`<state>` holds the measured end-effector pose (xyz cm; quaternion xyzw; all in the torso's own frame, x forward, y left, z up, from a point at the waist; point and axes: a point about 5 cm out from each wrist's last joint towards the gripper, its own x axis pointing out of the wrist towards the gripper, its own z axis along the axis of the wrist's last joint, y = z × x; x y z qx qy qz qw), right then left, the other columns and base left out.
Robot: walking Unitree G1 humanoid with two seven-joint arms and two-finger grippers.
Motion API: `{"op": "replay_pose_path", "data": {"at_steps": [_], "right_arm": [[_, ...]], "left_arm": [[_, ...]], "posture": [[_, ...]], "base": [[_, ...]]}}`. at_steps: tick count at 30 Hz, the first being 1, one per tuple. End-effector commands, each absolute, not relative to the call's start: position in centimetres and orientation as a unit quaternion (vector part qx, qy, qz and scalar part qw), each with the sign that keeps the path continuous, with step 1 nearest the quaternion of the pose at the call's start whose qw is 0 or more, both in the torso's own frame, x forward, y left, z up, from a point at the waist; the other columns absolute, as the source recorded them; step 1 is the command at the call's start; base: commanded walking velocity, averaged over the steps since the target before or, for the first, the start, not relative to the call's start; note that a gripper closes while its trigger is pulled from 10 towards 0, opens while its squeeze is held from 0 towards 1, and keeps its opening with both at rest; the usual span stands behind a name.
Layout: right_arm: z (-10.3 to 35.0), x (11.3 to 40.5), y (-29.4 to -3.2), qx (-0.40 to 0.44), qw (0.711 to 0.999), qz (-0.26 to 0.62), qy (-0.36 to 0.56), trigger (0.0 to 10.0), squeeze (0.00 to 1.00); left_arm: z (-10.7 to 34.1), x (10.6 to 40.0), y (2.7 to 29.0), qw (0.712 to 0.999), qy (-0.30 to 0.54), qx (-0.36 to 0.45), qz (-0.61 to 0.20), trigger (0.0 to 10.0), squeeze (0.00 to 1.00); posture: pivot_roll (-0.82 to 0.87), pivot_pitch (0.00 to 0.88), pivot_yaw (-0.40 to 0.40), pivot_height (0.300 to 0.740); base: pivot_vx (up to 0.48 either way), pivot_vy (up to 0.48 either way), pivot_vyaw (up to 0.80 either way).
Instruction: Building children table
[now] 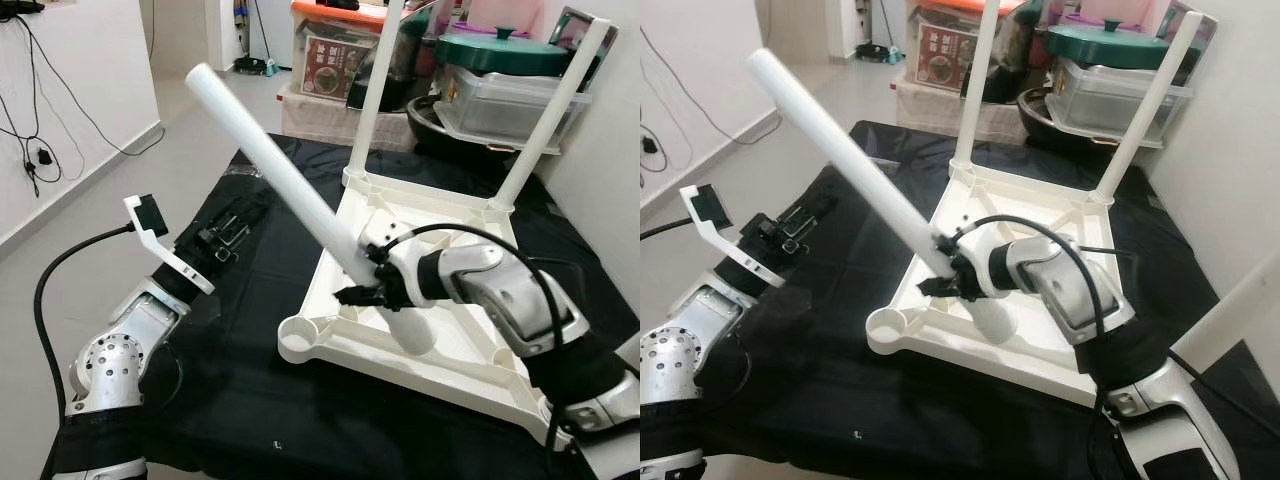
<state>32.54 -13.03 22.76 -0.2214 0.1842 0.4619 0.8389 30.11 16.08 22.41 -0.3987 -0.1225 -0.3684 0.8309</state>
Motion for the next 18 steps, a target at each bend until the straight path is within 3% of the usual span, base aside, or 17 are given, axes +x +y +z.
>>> {"op": "replay_pose_path", "data": {"at_steps": [1,2,4,6,8,14,18], "right_arm": [[23.9,33.2,-13.9,-0.213,0.859,0.434,0.170,0.0,0.00],[23.9,33.2,-13.9,-0.213,0.859,0.434,0.170,0.0,0.00],[27.2,35.7,-16.0,-0.144,0.930,0.326,0.092,0.0,0.00],[27.2,35.7,-16.0,-0.144,0.930,0.326,0.092,0.0,0.00],[29.6,37.1,-17.7,-0.037,0.973,0.229,0.008,0.0,0.00],[29.6,37.3,-19.8,0.112,0.987,0.106,-0.051,0.0,0.00],[29.2,37.4,-20.0,0.156,0.983,0.087,-0.051,0.0,0.00]], "left_arm": [[22.6,29.3,15.6,0.817,-0.117,-0.396,-0.404,10.0,0.00],[22.6,29.3,15.6,0.817,-0.117,-0.396,-0.404,10.0,0.00],[22.2,28.7,15.9,0.811,-0.111,-0.404,-0.409,10.0,0.00],[22.2,28.7,15.9,0.811,-0.111,-0.404,-0.409,10.0,0.00],[21.1,28.5,16.4,0.824,-0.094,-0.405,-0.385,10.0,0.00],[20.1,28.1,17.7,0.850,-0.072,-0.385,-0.351,10.0,0.00],[19.5,28.0,17.7,0.864,-0.056,-0.359,-0.349,10.0,0.00]], "posture": [[0.08,0.000,-0.102,0.740],[0.08,0.000,-0.102,0.740],[0.08,0.000,-0.106,0.740],[0.08,0.000,-0.106,0.740],[0.09,0.000,-0.105,0.740],[0.10,0.000,-0.100,0.740],[0.10,0.000,-0.098,0.740]], "base": [[0.000,0.000,0.00],[0.000,0.000,0.00],[0.000,0.000,0.00],[0.000,0.000,0.00],[0.000,0.000,0.00],[0.000,0.000,0.00],[0.000,0.000,0.00]]}}
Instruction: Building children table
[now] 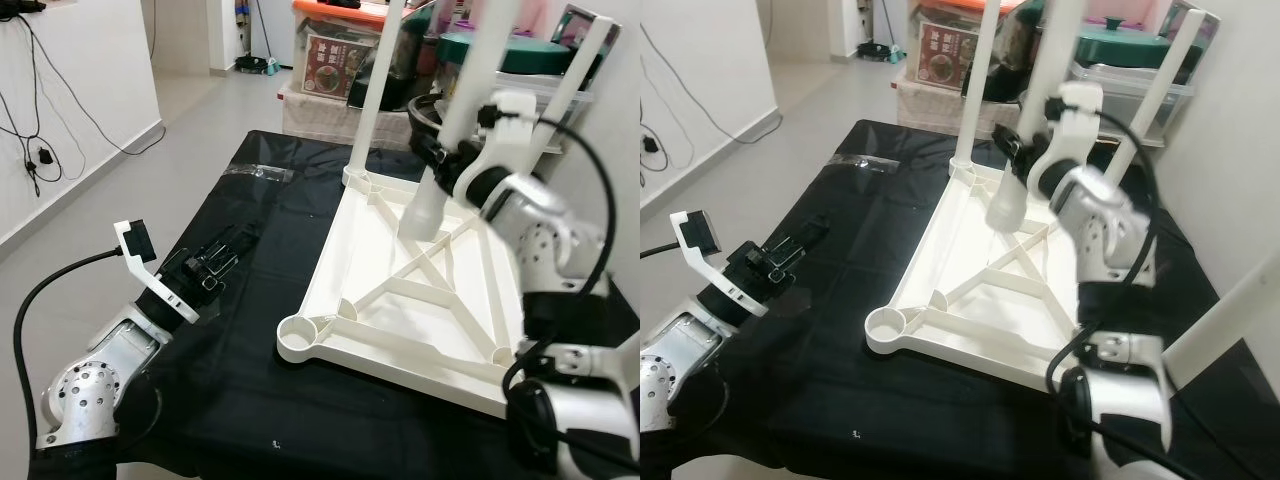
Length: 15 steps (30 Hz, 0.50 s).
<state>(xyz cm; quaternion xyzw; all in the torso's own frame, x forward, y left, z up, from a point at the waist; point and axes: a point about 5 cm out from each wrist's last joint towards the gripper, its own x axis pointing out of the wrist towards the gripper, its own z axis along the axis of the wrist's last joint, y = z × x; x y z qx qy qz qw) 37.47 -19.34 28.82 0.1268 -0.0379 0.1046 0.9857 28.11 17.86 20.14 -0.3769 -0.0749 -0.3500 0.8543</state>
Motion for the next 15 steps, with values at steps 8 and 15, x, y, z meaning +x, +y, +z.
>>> {"op": "replay_pose_path", "data": {"at_steps": [8,15], "right_arm": [[28.3,36.8,-17.1,0.292,0.950,0.101,-0.039,0.0,0.00],[28.4,36.4,-15.5,0.341,0.933,0.109,-0.040,0.0,0.00]], "left_arm": [[16.7,27.1,15.8,0.894,0.022,-0.247,-0.373,10.0,0.00],[15.0,26.5,15.6,0.903,0.064,-0.182,-0.383,10.0,0.00]], "posture": [[0.11,0.000,-0.089,0.740],[0.11,0.000,-0.084,0.740]], "base": [[0.000,0.000,0.00],[0.000,0.000,0.00]]}}
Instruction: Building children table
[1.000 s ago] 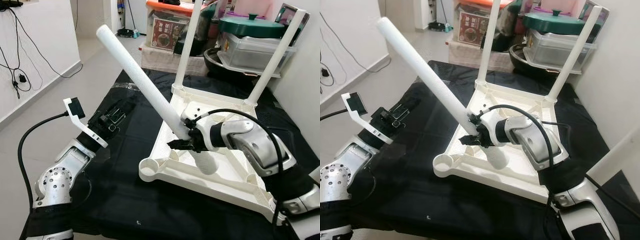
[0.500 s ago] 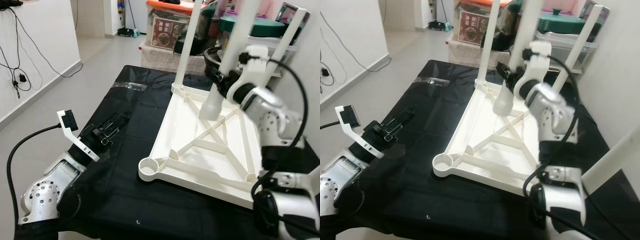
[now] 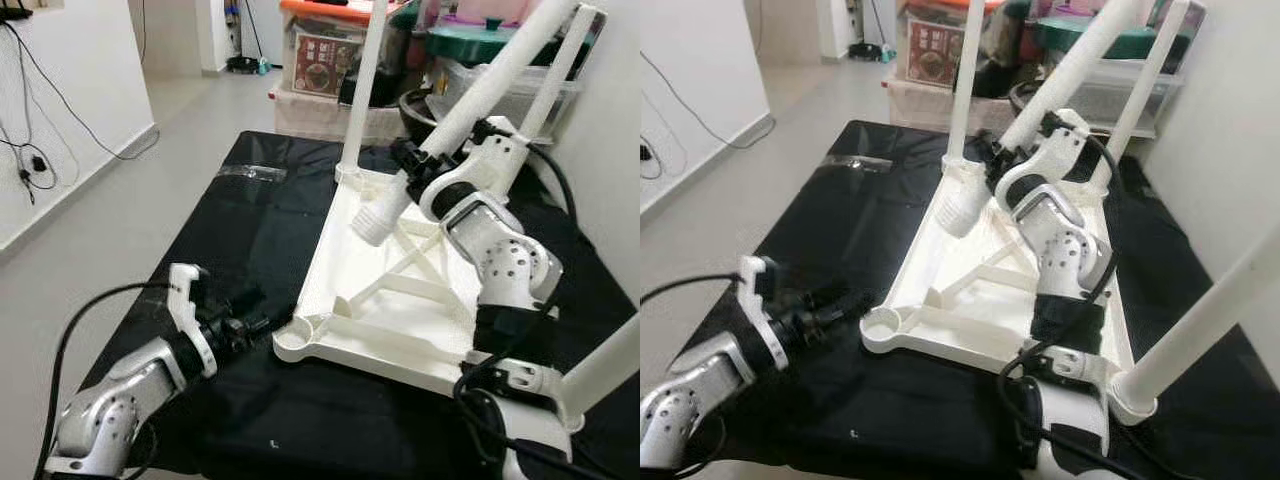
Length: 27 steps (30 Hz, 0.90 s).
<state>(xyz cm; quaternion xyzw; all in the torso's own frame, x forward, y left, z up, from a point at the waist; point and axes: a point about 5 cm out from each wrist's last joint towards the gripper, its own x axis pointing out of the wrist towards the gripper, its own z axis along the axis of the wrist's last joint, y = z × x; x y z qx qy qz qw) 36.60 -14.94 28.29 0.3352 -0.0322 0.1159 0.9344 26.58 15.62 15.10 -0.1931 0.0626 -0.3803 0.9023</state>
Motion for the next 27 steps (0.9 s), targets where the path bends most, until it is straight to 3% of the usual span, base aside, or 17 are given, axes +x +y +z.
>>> {"op": "replay_pose_path", "data": {"at_steps": [1,18,27], "right_arm": [[28.3,36.0,-15.0,0.349,0.930,0.109,-0.042,0.0,0.00],[27.9,34.3,-13.2,0.341,0.928,0.141,-0.043,0.0,0.00],[29.0,32.3,-10.9,0.266,0.925,0.254,-0.092,0.0,0.00]], "left_arm": [[14.9,26.5,15.4,0.903,0.069,-0.173,-0.387,10.0,0.00],[15.3,26.2,15.1,0.885,0.063,-0.167,-0.430,10.0,0.00],[16.0,25.6,14.7,0.862,0.058,-0.187,-0.467,10.0,0.00]], "posture": [[0.11,0.000,-0.080,0.740],[0.11,0.000,-0.071,0.740],[0.11,0.000,-0.070,0.740]], "base": [[0.000,0.000,0.00],[0.000,0.000,0.00],[0.000,0.000,0.00]]}}
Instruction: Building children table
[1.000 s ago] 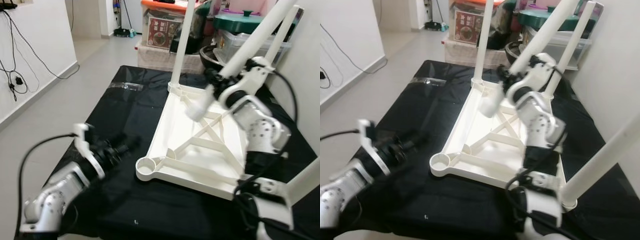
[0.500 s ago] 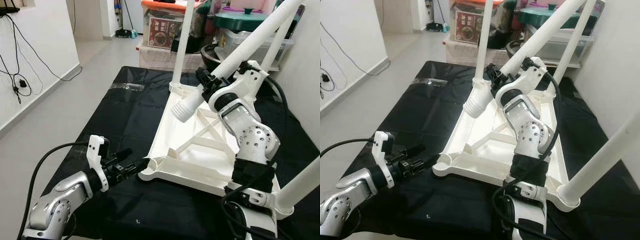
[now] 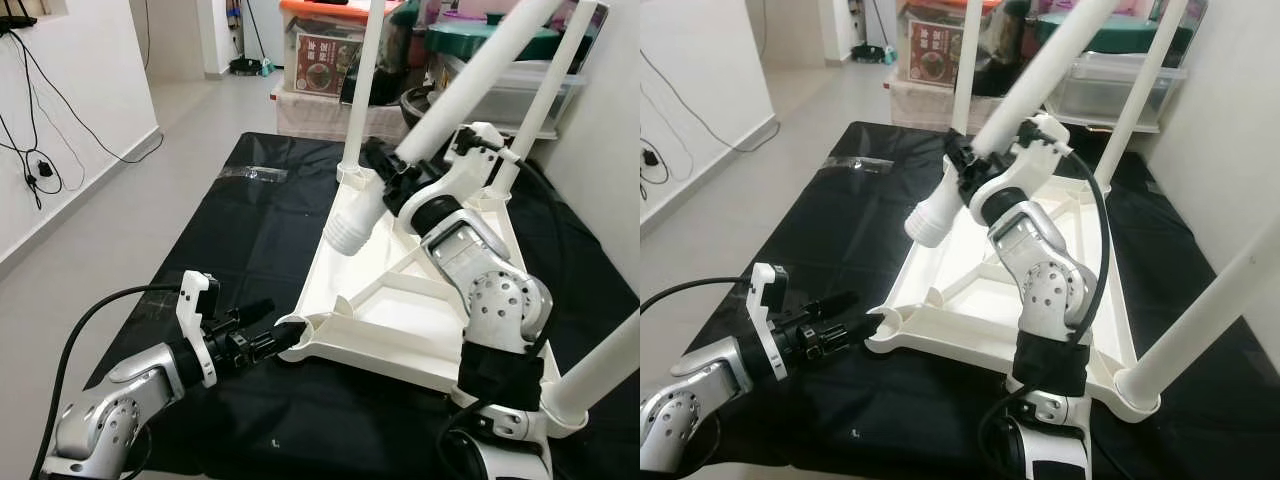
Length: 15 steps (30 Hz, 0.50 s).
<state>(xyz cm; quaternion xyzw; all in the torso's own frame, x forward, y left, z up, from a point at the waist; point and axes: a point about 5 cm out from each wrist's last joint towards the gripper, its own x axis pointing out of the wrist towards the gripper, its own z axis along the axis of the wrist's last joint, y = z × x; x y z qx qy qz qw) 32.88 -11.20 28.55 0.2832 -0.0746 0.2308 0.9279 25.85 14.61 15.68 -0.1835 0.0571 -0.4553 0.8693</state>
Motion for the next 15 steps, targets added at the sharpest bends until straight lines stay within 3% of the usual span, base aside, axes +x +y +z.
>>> {"op": "replay_pose_path", "data": {"at_steps": [1,6,15], "right_arm": [[29.1,32.1,-10.7,0.256,0.922,0.272,-0.099,0.0,0.00],[29.4,31.4,-9.9,0.236,0.908,0.326,-0.116,0.0,0.00],[29.5,29.4,-9.0,0.221,0.857,0.451,-0.118,0.0,0.00]], "left_arm": [[16.1,25.5,14.8,0.859,0.057,-0.191,-0.471,10.0,0.00],[16.4,25.4,14.9,0.849,0.061,-0.190,-0.489,10.0,0.00],[16.8,24.8,14.8,0.830,0.068,-0.180,-0.523,10.0,0.00]], "posture": [[0.11,0.000,-0.068,0.740],[0.11,0.000,-0.068,0.740],[0.12,0.000,-0.069,0.740]], "base": [[0.000,0.000,0.00],[0.000,0.000,0.00],[0.000,0.000,0.00]]}}
